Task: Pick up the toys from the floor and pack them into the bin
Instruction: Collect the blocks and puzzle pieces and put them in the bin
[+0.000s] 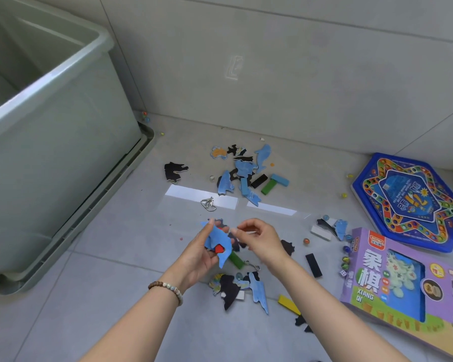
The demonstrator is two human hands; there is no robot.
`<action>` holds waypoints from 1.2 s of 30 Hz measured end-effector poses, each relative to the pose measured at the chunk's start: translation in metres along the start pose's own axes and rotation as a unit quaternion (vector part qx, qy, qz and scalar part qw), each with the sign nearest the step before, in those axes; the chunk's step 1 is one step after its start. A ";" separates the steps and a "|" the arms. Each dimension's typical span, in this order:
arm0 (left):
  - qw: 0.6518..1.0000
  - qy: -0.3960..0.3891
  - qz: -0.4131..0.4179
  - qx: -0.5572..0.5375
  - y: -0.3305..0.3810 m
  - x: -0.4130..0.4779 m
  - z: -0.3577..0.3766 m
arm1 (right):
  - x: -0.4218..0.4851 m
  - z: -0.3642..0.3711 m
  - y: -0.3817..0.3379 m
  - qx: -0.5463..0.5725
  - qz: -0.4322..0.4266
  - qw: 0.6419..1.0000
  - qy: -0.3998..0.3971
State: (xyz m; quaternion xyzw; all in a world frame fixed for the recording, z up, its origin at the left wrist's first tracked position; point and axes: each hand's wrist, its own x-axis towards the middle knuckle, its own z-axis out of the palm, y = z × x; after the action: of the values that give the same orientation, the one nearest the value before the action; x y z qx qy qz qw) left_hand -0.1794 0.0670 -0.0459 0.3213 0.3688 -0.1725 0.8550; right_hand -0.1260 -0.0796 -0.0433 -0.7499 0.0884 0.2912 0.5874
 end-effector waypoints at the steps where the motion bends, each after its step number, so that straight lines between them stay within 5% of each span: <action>1: 1.000 0.010 0.017 0.009 0.002 0.001 -0.002 | 0.003 0.000 0.003 -0.012 -0.002 0.999 0.035; 4: 0.998 0.041 0.046 0.023 0.007 0.001 -0.014 | 0.014 -0.006 0.020 -0.096 0.021 0.990 0.100; 17: 0.995 0.095 0.040 0.000 0.016 -0.008 -0.056 | 0.028 0.040 0.032 -0.324 -0.011 0.941 0.096; 28: 0.997 0.072 0.012 -0.004 0.014 -0.006 -0.048 | 0.022 0.018 0.018 -0.053 0.001 0.992 0.111; 31: 0.998 0.041 -0.021 -0.030 0.012 -0.007 -0.042 | 0.012 0.031 -0.006 0.027 -0.003 1.000 -0.006; 33: 0.999 0.009 -0.034 -0.040 0.012 -0.007 -0.037 | 0.007 0.039 -0.016 0.016 -0.023 0.996 -0.085; 36: 0.999 0.030 0.005 -0.020 0.017 -0.005 -0.033 | 0.014 0.032 -0.018 -0.050 -0.067 0.996 -0.021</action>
State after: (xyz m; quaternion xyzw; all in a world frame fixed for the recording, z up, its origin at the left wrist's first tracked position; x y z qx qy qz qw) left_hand -0.1913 0.1019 -0.0521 0.3110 0.3961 -0.1513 0.8506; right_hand -0.1163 -0.0413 -0.0403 -0.7765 0.0107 0.2708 0.5689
